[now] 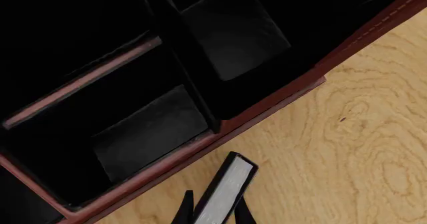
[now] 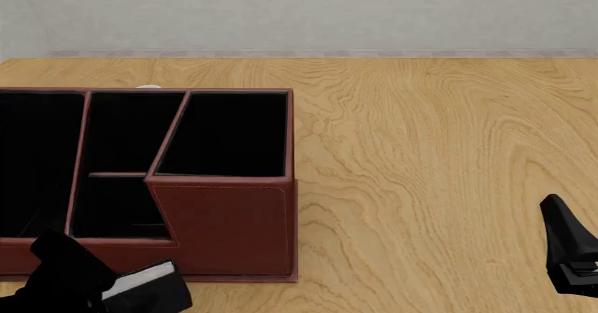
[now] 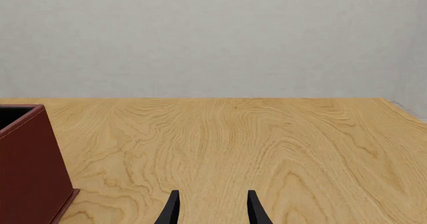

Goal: Pick up the book and place it in the left compartment of the caddy.

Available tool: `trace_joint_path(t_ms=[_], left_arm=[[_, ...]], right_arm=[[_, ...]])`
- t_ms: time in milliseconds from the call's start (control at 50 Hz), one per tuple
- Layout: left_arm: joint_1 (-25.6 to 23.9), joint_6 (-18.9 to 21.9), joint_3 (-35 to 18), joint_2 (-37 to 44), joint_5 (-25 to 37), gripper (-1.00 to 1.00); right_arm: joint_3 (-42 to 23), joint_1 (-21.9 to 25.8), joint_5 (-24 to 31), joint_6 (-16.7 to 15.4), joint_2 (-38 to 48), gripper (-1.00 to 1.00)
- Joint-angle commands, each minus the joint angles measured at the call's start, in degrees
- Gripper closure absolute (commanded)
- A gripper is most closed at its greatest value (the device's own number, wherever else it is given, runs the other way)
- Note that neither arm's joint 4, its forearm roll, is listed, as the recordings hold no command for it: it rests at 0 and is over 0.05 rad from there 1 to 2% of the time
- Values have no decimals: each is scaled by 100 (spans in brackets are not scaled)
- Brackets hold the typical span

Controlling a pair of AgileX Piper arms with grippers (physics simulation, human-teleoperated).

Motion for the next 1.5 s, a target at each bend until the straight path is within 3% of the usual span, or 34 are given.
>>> trace_joint_path(t_ms=[20, 220, 340, 440, 540, 580, 620, 640, 660, 680, 740, 1000, 1400, 1500], left_arm=[[-126, 11, 110, 323, -237, 100], [-480, -85, 11, 690, -359, 100], [-1047, -386, -138, 1167, -440, 100], [-1320, -316, -261, 1628, -368, 100], [-1116, 107, -489, 973, 678, 100], [-883, 357, -626, 167, 1686, 100], [-785, 453, -758, -262, 2233, 100], [-543, 687, -883, -867, 2940, 100], [-539, 690, -887, -892, 2969, 100], [-333, 893, -1002, -1447, 3596, 100], [-142, 1013, -1167, -2125, 4372, 100], [-162, 892, -1630, -2439, 4444, 100], [-123, -168, -3035, -2590, 4445, 100], [8, -213, -3281, -2564, 4445, 100]], right_arm=[[4, 2, 10, 0, -17, -100], [4, 0, 10, 0, -18, -100], [4, 0, 10, -1, -18, -100], [4, 0, 10, 0, -17, -100], [4, 1, 10, 0, -18, -100], [4, 2, 10, -1, -18, -100], [4, 1, 10, 1, -17, -100], [4, -1, 10, 0, -17, -100], [4, -1, 10, 0, -17, -100], [4, 1, 10, -1, -16, -100], [4, 2, 10, -1, -18, -100], [4, 2, 10, -1, -16, -100], [4, 0, 10, 1, -16, -100], [4, 0, 10, 1, -17, -100]])
